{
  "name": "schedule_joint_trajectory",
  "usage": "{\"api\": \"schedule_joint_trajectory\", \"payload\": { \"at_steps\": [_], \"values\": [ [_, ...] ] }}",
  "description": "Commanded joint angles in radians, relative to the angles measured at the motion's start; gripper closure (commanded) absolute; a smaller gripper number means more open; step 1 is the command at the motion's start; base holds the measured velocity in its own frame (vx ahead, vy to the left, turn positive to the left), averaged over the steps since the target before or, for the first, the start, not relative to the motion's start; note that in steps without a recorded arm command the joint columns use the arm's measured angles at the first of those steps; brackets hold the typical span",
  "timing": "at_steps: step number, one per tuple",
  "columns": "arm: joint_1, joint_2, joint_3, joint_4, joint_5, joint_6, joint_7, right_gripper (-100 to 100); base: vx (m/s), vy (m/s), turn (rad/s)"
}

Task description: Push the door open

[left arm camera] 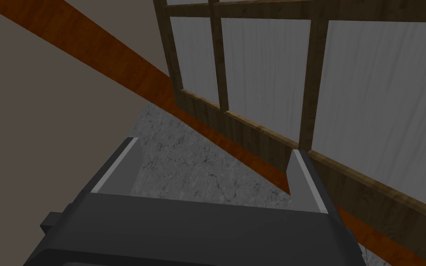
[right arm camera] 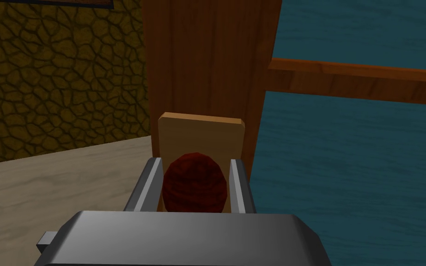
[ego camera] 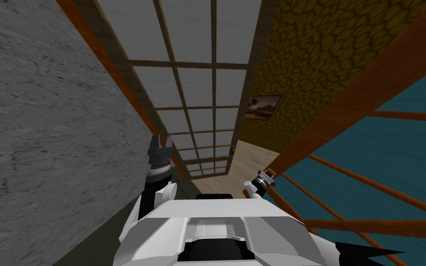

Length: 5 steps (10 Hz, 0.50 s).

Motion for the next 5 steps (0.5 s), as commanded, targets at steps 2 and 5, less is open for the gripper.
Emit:
{"api": "schedule_joint_trajectory", "payload": {
  "at_steps": [2,5],
  "values": [
    [0.019,-0.004,-0.014,-0.036,-0.007,-0.006,0.011,100,0.018,-0.036,0.016],
    [0.010,-0.007,-0.053,-0.031,-0.035,-0.029,0.030,100,0.052,-0.090,0.096]
  ]
}}
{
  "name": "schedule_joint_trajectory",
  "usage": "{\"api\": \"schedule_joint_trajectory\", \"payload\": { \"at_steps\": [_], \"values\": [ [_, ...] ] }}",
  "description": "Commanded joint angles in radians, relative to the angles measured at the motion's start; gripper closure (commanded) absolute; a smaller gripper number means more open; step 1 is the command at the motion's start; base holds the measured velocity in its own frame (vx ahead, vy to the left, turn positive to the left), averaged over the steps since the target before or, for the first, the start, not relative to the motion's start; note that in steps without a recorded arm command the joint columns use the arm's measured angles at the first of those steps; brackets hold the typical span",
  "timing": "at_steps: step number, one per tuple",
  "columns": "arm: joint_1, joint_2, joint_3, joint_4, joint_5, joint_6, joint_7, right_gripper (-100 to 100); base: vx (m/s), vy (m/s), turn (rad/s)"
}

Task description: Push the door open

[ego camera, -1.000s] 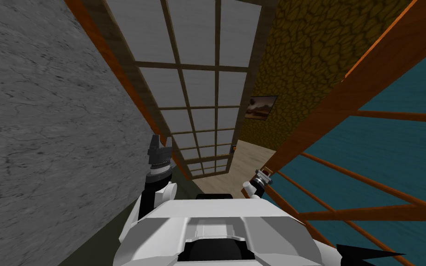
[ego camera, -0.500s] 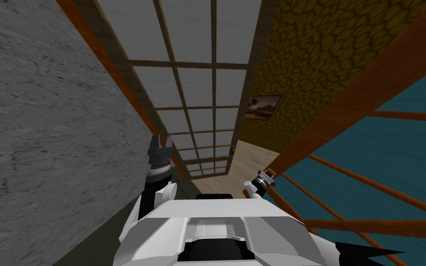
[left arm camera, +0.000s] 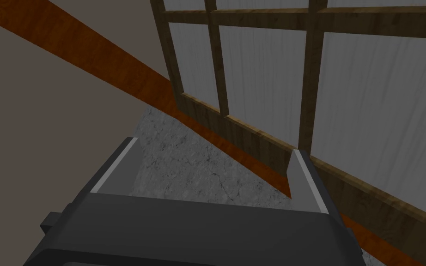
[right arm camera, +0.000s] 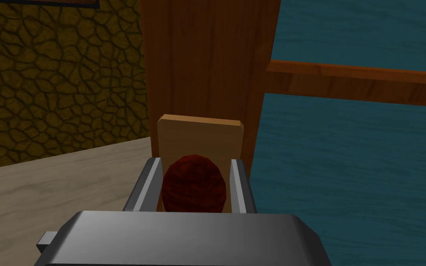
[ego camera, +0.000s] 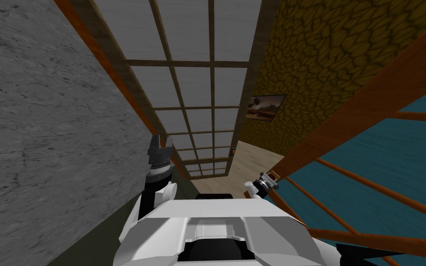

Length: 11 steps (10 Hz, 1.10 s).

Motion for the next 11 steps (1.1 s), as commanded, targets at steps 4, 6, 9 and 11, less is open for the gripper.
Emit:
{"api": "schedule_joint_trajectory", "payload": {
  "at_steps": [4,6,9,11],
  "values": [
    [-0.026,-0.037,-0.038,0.078,-0.024,-0.052,0.002,100,0.028,-0.069,0.051],
    [-0.032,-0.036,-0.065,0.049,-0.044,-0.068,0.015,100,0.018,-0.038,0.042],
    [-0.035,-0.035,-0.078,0.051,-0.054,-0.076,0.021,100,0.034,-0.072,0.055],
    [-0.041,-0.033,-0.105,0.054,-0.073,-0.092,0.034,100,0.028,-0.052,0.050]
  ]
}}
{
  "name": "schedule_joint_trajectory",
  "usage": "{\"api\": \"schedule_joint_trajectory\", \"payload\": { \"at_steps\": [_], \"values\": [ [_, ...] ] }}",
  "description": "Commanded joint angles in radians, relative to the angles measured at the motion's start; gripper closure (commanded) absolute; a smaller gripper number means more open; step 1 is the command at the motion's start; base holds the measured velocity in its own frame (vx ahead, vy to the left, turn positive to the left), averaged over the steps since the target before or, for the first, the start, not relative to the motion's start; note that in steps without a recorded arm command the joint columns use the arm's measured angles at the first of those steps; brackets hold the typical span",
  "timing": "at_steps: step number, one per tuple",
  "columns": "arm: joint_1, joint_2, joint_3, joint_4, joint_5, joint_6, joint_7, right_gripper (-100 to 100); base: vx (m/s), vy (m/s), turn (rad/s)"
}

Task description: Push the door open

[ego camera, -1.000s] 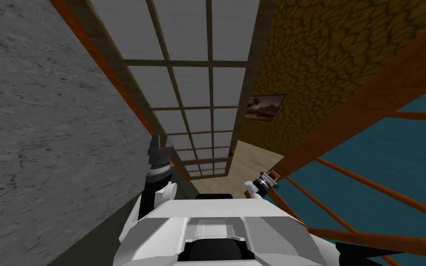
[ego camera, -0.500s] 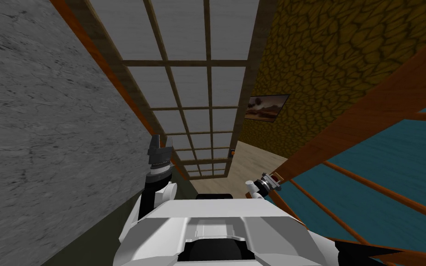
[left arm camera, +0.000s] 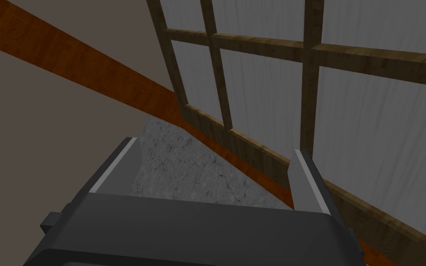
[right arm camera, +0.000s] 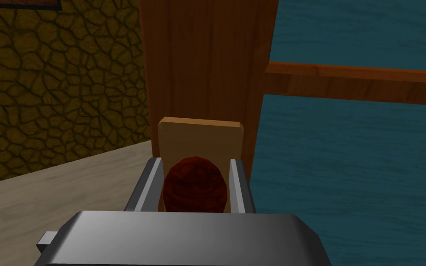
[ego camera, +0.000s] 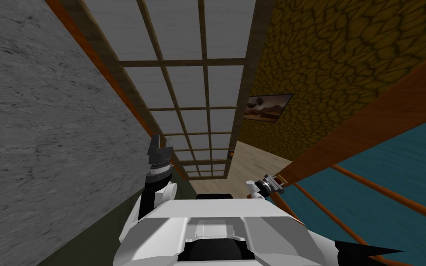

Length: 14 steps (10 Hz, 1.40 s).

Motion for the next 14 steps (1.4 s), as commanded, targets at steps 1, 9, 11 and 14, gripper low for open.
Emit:
{"api": "schedule_joint_trajectory", "payload": {
  "at_steps": [1,9,11,14],
  "values": [
    [0.009,-0.003,-0.030,-0.022,-0.020,-0.021,0.014,100,0.031,-0.128,0.144],
    [-0.007,0.012,-0.104,-0.013,-0.074,-0.065,0.050,100,0.031,-0.083,0.063],
    [-0.012,0.018,-0.126,-0.016,-0.090,-0.078,0.061,100,0.035,-0.172,0.090],
    [-0.023,0.035,-0.171,-0.006,-0.124,-0.105,0.084,100,0.031,-0.114,0.086]
  ]
}}
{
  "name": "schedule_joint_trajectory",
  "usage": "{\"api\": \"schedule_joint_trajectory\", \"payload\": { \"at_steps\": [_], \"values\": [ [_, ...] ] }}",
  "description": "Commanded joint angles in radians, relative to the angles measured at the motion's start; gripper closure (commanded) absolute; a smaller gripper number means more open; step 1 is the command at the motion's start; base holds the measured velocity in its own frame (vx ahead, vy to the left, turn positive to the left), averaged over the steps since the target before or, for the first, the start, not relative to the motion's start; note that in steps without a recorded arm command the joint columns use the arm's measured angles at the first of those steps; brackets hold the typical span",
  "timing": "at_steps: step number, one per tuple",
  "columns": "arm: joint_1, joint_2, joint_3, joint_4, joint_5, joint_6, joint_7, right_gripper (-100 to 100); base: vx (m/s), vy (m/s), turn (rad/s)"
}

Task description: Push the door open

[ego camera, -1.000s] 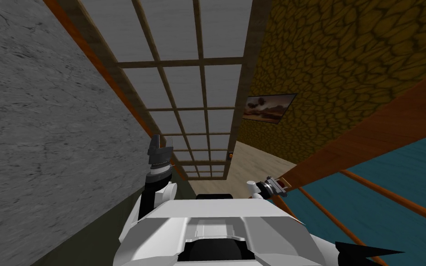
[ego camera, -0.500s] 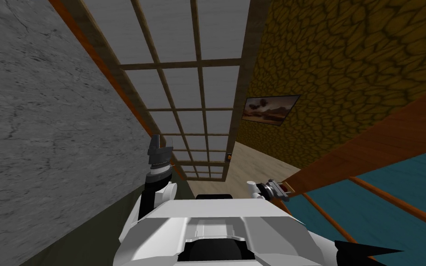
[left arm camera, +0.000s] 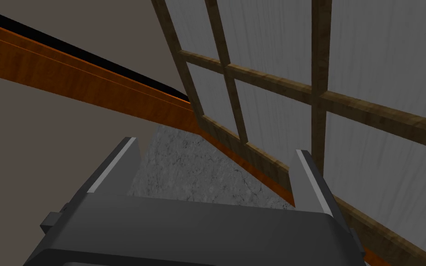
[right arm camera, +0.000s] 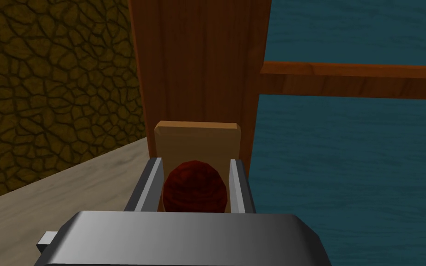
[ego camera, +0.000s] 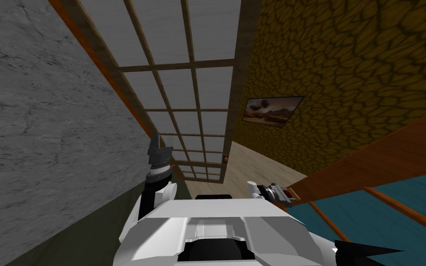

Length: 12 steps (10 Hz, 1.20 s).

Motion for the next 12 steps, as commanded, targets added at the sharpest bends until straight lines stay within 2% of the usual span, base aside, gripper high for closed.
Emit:
{"api": "schedule_joint_trajectory", "payload": {
  "at_steps": [1,3,4,5,7,8,9,10,11,12],
  "values": [
    [-0.015,-0.020,-0.012,0.045,-0.008,-0.024,-0.008,100,0.022,-0.113,0.043],
    [-0.024,0.000,-0.051,0.049,-0.037,-0.047,0.012,100,0.015,-0.165,0.114],
    [-0.023,-0.003,-0.040,0.053,-0.029,-0.043,0.003,100,0.007,-0.086,0.027],
    [-0.027,-0.028,-0.075,0.055,-0.056,-0.075,0.011,100,-0.009,-0.169,0.126],
    [-0.027,-0.028,-0.075,0.055,-0.056,-0.075,0.011,100,-0.023,-0.140,0.046],
    [-0.029,-0.039,-0.101,0.055,-0.078,-0.095,0.017,100,-0.003,-0.143,0.082],
    [-0.029,-0.039,-0.101,0.055,-0.078,-0.095,0.017,100,-0.001,-0.138,0.049],
    [-0.032,-0.043,-0.129,0.056,-0.101,-0.117,0.024,100,0.002,-0.206,0.102],
    [-0.032,-0.043,-0.129,0.056,-0.101,-0.117,0.024,100,-0.008,-0.203,0.041],
    [-0.034,-0.042,-0.150,0.056,-0.118,-0.134,0.029,100,-0.027,-0.198,0.075]
  ]
}}
